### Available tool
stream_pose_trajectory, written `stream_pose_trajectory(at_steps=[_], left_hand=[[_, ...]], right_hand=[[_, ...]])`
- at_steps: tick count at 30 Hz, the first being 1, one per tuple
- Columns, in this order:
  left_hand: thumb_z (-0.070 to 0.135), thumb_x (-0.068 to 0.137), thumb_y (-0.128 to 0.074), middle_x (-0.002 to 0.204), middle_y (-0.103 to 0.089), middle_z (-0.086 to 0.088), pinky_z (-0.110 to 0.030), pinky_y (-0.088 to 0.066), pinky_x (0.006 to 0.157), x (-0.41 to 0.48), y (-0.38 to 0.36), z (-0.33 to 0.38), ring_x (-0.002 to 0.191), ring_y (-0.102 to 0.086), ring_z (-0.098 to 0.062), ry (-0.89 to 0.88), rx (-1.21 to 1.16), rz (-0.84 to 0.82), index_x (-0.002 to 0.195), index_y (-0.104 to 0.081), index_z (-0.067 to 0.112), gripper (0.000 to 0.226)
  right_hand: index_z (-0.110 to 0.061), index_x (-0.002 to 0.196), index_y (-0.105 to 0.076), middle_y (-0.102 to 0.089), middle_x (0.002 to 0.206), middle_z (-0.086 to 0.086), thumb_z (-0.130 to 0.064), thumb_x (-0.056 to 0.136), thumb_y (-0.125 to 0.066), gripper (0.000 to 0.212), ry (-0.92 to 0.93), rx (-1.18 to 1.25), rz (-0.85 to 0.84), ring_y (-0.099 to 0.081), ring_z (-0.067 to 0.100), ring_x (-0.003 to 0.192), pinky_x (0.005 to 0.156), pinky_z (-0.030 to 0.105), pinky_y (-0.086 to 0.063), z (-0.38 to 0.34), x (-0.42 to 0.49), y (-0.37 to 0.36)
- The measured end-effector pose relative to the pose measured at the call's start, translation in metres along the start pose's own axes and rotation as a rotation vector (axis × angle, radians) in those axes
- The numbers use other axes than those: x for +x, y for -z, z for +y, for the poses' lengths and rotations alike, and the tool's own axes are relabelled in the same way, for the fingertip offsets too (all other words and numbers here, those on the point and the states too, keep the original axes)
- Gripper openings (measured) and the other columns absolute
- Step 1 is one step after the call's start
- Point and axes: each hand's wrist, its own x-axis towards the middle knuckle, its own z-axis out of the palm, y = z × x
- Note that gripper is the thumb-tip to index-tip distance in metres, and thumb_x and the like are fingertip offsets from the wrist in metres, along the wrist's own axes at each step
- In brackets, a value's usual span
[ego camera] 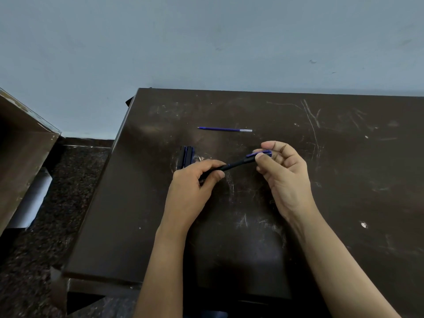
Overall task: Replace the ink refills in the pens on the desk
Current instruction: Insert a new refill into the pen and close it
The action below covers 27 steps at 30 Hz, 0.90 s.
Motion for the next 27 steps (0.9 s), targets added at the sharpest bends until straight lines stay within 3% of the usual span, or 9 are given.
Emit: stream_pose_trajectory(at_steps=[4,9,18,21,24,27], left_hand=[[0.026,0.09,-0.065,0.073,-0.064,0.019,-0.008,-0.041,0.063,0.0,-0.004,0.004,0.07,-0.059,0.003,0.001,0.023,-0.066,0.104,-0.072,0.028,0.016],[0.023,0.089,-0.066,0.061,-0.06,0.015,-0.008,-0.038,0.057,-0.002,-0.012,0.011,0.059,-0.055,0.003,-0.007,0.007,-0.03,0.094,-0.074,0.022,0.01],[0.022,0.09,-0.064,0.07,-0.068,0.008,-0.021,-0.048,0.06,-0.004,-0.024,0.012,0.064,-0.063,-0.007,-0.028,-0.007,0.03,0.093,-0.073,0.022,0.01],[0.016,0.093,-0.056,0.078,-0.069,0.014,-0.012,-0.044,0.064,-0.004,-0.033,0.016,0.067,-0.061,0.002,-0.019,-0.013,0.017,0.103,-0.071,0.022,0.019],[0.005,0.09,-0.055,0.095,-0.071,0.01,-0.013,-0.049,0.08,-0.004,-0.041,0.021,0.086,-0.065,0.0,-0.045,0.006,0.064,0.11,-0.068,0.02,0.028],[0.003,0.088,-0.058,0.103,-0.071,0.0,-0.015,-0.05,0.085,-0.005,-0.051,0.022,0.094,-0.066,-0.008,-0.039,0.08,0.102,0.115,-0.066,0.015,0.03]], right_hand=[[0.002,0.108,-0.059,-0.071,0.092,0.012,0.002,0.085,-0.063,0.024,0.037,-0.11,-0.036,-0.063,0.005,0.071,0.072,0.018,-0.051,0.002,-0.006,-0.005],[0.003,0.105,-0.063,-0.07,0.083,0.01,0.0,0.085,-0.065,0.02,0.007,-0.033,0.041,-0.059,0.004,0.063,0.065,0.017,-0.05,0.004,-0.008,-0.01],[0.0,0.109,-0.062,-0.072,0.086,0.009,0.001,0.088,-0.061,0.021,-0.026,-0.003,0.087,-0.062,0.004,0.068,0.068,0.019,-0.05,0.007,-0.008,-0.013],[-0.01,0.119,-0.058,-0.072,0.094,0.007,0.002,0.087,-0.061,0.034,-0.026,-0.041,0.107,-0.066,0.006,0.075,0.072,0.022,-0.053,0.008,-0.006,-0.011],[-0.025,0.124,-0.052,-0.066,0.112,-0.001,-0.009,0.079,-0.073,0.053,-0.02,-0.281,0.133,-0.07,0.01,0.088,0.081,0.03,-0.056,0.014,-0.008,-0.01],[-0.025,0.127,-0.051,-0.06,0.115,-0.002,-0.01,0.076,-0.075,0.059,0.036,-0.494,0.149,-0.069,0.01,0.083,0.082,0.028,-0.057,0.019,-0.009,-0.01]])
